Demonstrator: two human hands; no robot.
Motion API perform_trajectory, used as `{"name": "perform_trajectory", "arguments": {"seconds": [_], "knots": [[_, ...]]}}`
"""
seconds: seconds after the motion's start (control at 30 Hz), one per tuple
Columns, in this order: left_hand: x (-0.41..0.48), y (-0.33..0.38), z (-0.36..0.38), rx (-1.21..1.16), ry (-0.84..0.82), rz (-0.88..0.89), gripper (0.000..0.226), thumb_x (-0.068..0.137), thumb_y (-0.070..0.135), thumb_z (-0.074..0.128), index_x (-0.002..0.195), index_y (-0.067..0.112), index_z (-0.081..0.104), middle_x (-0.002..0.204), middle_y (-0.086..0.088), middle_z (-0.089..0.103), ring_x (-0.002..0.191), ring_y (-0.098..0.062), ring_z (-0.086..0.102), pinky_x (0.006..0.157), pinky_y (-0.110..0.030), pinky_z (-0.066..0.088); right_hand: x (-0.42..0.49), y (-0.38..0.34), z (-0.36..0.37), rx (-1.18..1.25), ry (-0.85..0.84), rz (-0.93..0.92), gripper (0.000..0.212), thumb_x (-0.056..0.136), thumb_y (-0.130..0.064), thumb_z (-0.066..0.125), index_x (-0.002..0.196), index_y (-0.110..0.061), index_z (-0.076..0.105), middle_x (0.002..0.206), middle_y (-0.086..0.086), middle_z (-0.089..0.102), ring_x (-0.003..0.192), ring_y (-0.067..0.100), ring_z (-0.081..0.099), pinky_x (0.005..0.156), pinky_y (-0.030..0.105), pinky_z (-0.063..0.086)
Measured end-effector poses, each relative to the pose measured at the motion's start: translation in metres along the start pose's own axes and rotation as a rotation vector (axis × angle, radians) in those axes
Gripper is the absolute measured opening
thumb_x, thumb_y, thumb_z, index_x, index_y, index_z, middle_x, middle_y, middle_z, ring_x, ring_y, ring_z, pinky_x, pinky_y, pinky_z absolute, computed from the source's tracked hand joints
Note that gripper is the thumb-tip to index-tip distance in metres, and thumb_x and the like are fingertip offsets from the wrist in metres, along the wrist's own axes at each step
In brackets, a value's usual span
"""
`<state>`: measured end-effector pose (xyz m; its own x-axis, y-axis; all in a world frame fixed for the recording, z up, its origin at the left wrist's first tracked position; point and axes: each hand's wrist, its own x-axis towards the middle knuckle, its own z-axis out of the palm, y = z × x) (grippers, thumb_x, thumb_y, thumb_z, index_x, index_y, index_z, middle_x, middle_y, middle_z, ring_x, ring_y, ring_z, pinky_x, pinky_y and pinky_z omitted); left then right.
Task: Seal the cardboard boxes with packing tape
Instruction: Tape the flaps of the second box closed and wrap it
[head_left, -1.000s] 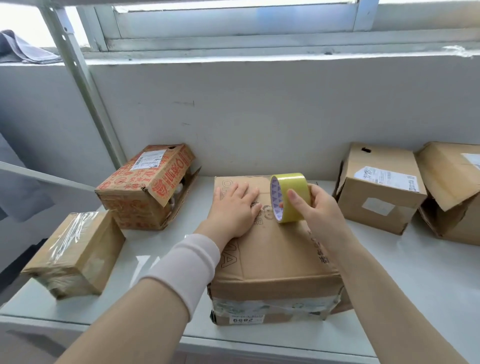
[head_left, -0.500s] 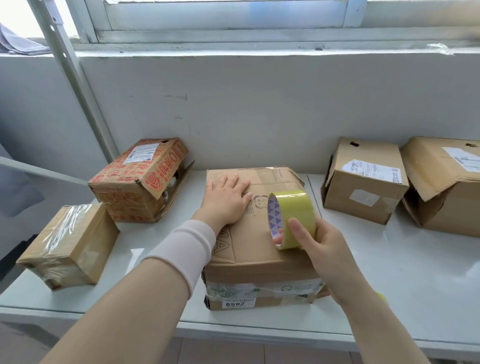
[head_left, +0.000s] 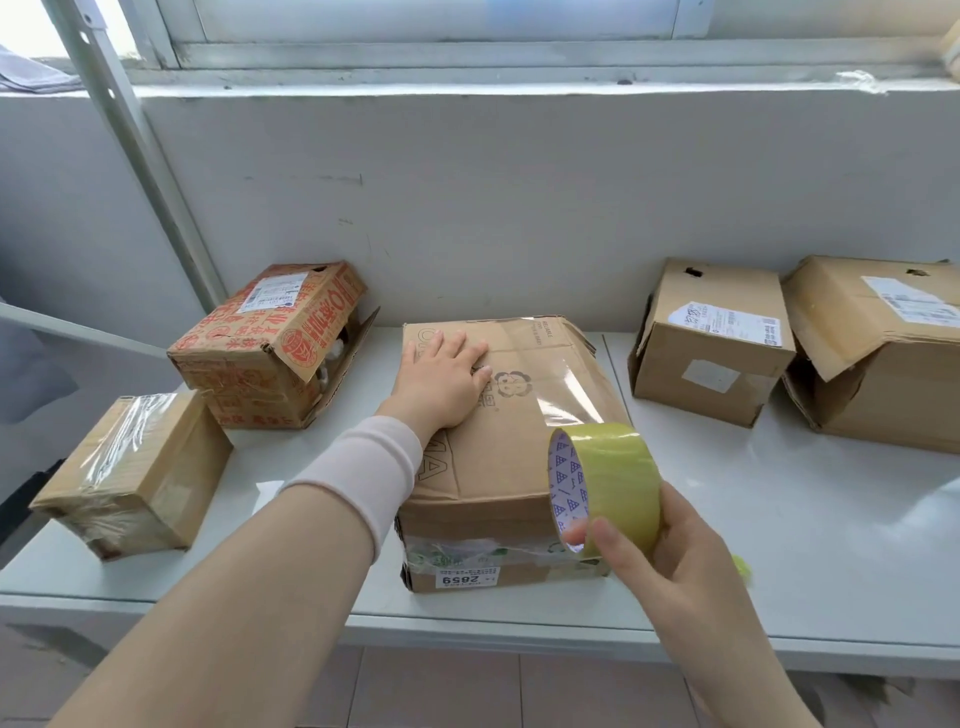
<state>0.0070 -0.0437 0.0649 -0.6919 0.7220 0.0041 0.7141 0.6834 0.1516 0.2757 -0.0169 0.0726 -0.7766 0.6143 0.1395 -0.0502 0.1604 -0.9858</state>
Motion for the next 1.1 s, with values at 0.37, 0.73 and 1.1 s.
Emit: {"name": "perform_trajectory", "arguments": {"seconds": [0.37,0.73,1.1], "knots": [[0.0,-0.002,0.001,0.002,0.005,0.013,0.048,0.102,0.043,0.022,0.148,0.031,0.022,0.159,0.002,0.01,0.147,-0.021,0.003,0.117,-0.047,0.0,-0.025,0.012,0.006,-0.036,0.106,0.135,0.034,0.062,-0.044,0.058,0.083,-0.017,0.062,0.059,-0.005,0.071,0.056,-0.002,0.064,0.051,0.004,0.041],[-0.115,-0.018,0.002,-0.192,0.1,0.326,0.07,0.078,0.073,0.039,0.133,0.033,0.05,0.151,0.005,0.033,0.144,-0.015,0.018,0.115,-0.045,0.007,-0.029,0.039,0.015,0.044,0.071,0.094,0.024,0.069,-0.034,0.059,0.09,-0.021,0.059,0.068,-0.003,0.071,0.06,0.003,0.066,0.056,0.01,0.047],[-0.137,-0.022,0.013,-0.647,0.651,0.33,0.037,0.067,0.036,0.078,0.089,0.007,0.071,0.099,0.001,0.064,0.105,-0.019,0.06,0.096,-0.026,0.045,0.009,-0.037,0.011,0.048,0.016,-0.12,0.022,0.068,-0.04,0.058,0.085,-0.027,0.057,0.056,-0.009,0.067,0.05,0.001,0.062,0.049,0.013,0.049]]}}
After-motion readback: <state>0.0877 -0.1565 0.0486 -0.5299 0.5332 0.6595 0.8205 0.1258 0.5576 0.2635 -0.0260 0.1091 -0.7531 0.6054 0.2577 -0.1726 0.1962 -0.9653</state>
